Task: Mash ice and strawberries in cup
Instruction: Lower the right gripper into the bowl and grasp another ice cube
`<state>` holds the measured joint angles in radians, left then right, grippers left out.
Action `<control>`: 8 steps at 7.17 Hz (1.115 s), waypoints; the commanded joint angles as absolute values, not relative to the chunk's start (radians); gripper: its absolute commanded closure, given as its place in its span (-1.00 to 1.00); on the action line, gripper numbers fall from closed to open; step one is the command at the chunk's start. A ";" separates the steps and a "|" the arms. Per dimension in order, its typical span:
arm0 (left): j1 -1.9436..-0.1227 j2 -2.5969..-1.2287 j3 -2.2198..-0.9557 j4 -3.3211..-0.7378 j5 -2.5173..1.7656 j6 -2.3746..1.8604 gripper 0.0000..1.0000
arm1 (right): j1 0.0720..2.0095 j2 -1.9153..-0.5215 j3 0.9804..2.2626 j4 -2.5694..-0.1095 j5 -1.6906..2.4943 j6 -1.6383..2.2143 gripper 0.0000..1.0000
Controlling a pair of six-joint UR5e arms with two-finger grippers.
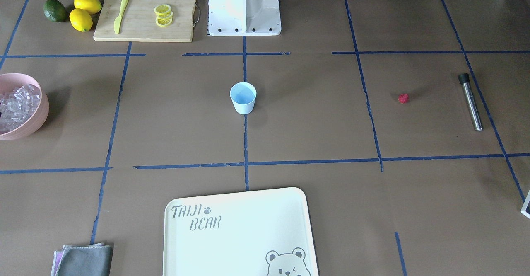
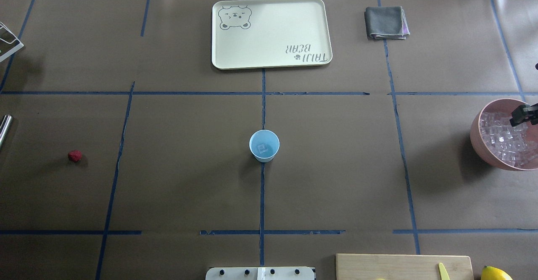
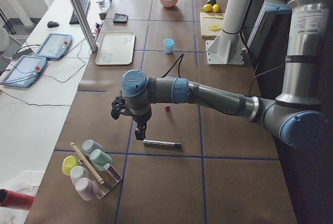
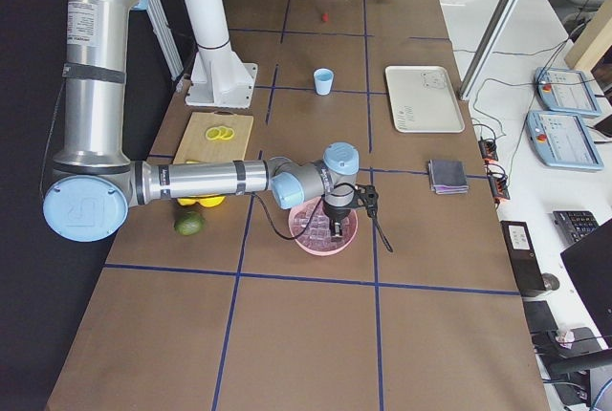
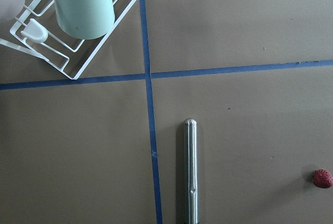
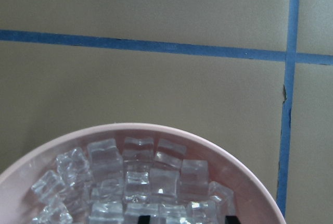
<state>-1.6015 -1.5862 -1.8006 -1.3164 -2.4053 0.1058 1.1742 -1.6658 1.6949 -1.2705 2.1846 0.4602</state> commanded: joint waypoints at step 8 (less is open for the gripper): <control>-1.601 -1.588 -1.801 -1.316 -2.405 0.106 -1.00 | 1.161 -1.678 1.695 -1.273 2.189 0.460 -0.14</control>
